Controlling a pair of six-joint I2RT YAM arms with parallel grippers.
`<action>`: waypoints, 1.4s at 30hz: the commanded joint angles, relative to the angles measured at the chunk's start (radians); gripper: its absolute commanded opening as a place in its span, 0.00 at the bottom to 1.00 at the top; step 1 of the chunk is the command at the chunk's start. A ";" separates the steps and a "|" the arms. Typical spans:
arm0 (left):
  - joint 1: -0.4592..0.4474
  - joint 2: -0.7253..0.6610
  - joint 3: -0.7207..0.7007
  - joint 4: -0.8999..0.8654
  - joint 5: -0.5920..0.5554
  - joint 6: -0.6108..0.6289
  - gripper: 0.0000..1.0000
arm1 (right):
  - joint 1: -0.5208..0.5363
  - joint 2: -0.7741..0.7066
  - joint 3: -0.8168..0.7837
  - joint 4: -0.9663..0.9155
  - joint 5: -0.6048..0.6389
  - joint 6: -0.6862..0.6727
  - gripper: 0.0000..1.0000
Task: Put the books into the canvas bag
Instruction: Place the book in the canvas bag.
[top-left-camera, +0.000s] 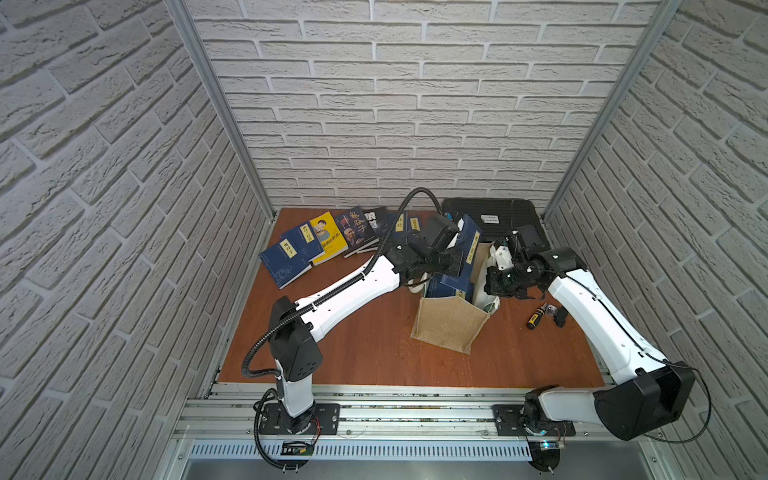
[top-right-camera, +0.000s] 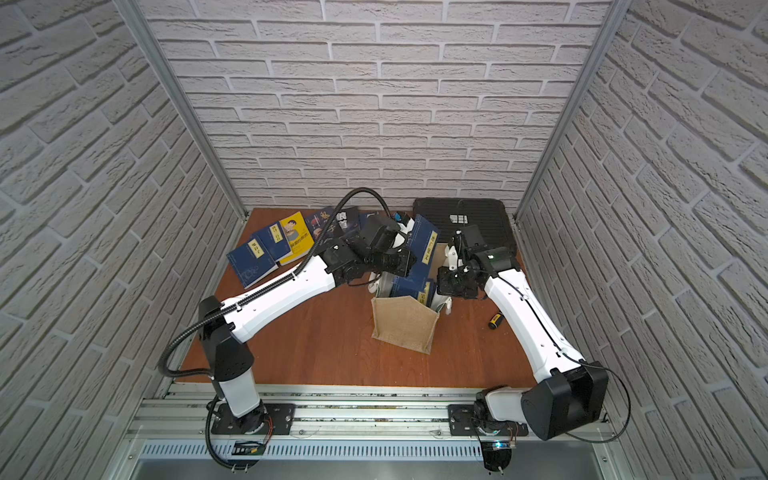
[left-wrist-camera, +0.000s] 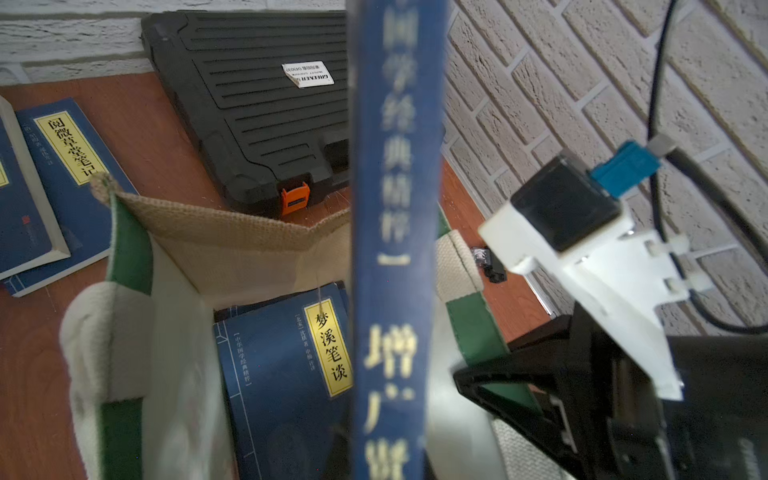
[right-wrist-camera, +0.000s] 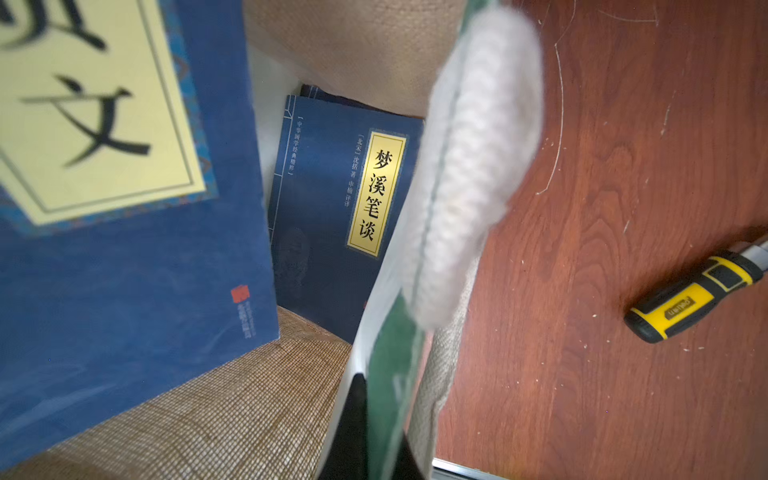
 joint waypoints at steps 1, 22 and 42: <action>-0.014 0.010 0.031 -0.037 0.034 -0.002 0.00 | -0.024 -0.024 -0.002 0.065 -0.011 -0.015 0.05; -0.036 0.083 0.053 -0.144 0.085 -0.031 0.00 | -0.052 -0.013 -0.008 0.050 -0.065 -0.022 0.06; 0.020 0.302 0.227 -0.336 0.029 -0.229 0.00 | -0.053 -0.014 -0.021 0.031 -0.056 -0.065 0.06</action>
